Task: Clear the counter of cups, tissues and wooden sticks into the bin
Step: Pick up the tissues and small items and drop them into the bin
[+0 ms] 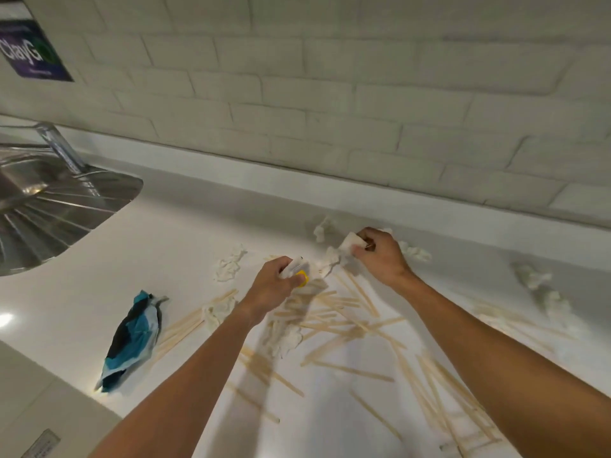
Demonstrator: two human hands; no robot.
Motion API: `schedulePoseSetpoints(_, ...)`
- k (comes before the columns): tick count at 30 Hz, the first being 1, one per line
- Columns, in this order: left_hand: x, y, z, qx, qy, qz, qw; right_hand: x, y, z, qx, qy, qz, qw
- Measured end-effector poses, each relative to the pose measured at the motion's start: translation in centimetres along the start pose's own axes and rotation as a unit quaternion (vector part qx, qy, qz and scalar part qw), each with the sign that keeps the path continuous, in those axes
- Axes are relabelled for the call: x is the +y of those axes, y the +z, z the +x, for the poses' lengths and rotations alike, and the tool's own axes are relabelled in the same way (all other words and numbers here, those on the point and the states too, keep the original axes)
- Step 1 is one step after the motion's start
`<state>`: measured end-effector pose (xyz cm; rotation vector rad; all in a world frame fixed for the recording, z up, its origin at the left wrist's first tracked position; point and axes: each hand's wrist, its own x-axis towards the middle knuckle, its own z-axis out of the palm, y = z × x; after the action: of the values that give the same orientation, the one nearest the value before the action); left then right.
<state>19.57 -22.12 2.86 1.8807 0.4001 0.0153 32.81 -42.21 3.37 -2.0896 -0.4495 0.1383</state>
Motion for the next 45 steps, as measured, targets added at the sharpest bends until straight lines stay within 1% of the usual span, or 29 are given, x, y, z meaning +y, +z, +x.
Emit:
schedulePoseSetpoints(4, 1.3, 0.9, -1.2, -0.011, 0.071, 0.063, 0.995, 0.5, -2.0, -4.2, 0.021, 0.033, 0.028, 0.999)
schedulePoseSetpoints(8, 2.4, 3.1, -2.1, -0.054, 0.124, 0.088, 0.987, 1.1, -4.1, -9.6, 0.074, 0.064, 0.038, 0.994)
schedulePoseSetpoints(13, 3.2, 8.0, -3.5, -0.144, 0.166, 0.098, 0.971, 2.7, -7.0, -17.3, 0.144, 0.099, 0.062, 0.983)
schedulePoseSetpoints(16, 3.6, 12.0, -4.9, -0.193, 0.194, 0.113, 0.955, 4.0, -8.8, -22.3, 0.186, 0.125, 0.052, 0.973)
schedulePoseSetpoints(19, 4.2, 16.8, -7.1, -0.258, 0.213, 0.123, 0.934, 5.6, -11.2, -28.1, 0.241, 0.159, 0.039, 0.957)
schedulePoseSetpoints(25, 7.3, 27.1, -12.9, -0.389, 0.255, 0.129, 0.876, 8.2, -16.5, -40.7, 0.373, 0.233, 0.041, 0.897)
schedulePoseSetpoints(30, 9.7, 36.4, -20.1, -0.493, 0.292, 0.142, 0.808, 10.2, -19.4, -51.4, 0.481, 0.303, 0.039, 0.822)
schedulePoseSetpoints(34, 10.3, 43.4, -26.1, -0.558, 0.310, 0.152, 0.754, 12.3, -21.3, -58.9, 0.538, 0.343, 0.040, 0.769)
schedulePoseSetpoints(36, 10.3, 46.8, -29.1, -0.575, 0.329, 0.159, 0.732, 13.5, -22.3, -62.2, 0.551, 0.361, 0.036, 0.751)
schedulePoseSetpoints(39, 9.3, 51.6, -33.4, -0.598, 0.345, 0.166, 0.704, 15.8, -23.4, -67.1, 0.551, 0.405, 0.052, 0.728)
schedulePoseSetpoints(43, 6.6, 57.3, -38.0, -0.644, 0.344, 0.206, 0.652, 20.3, -24.2, -72.1, 0.524, 0.465, 0.078, 0.709)
schedulePoseSetpoints(45, 4.7, 59.9, -39.5, -0.655, 0.335, 0.223, 0.639, 22.7, -24.0, -73.9, 0.509, 0.493, 0.089, 0.700)
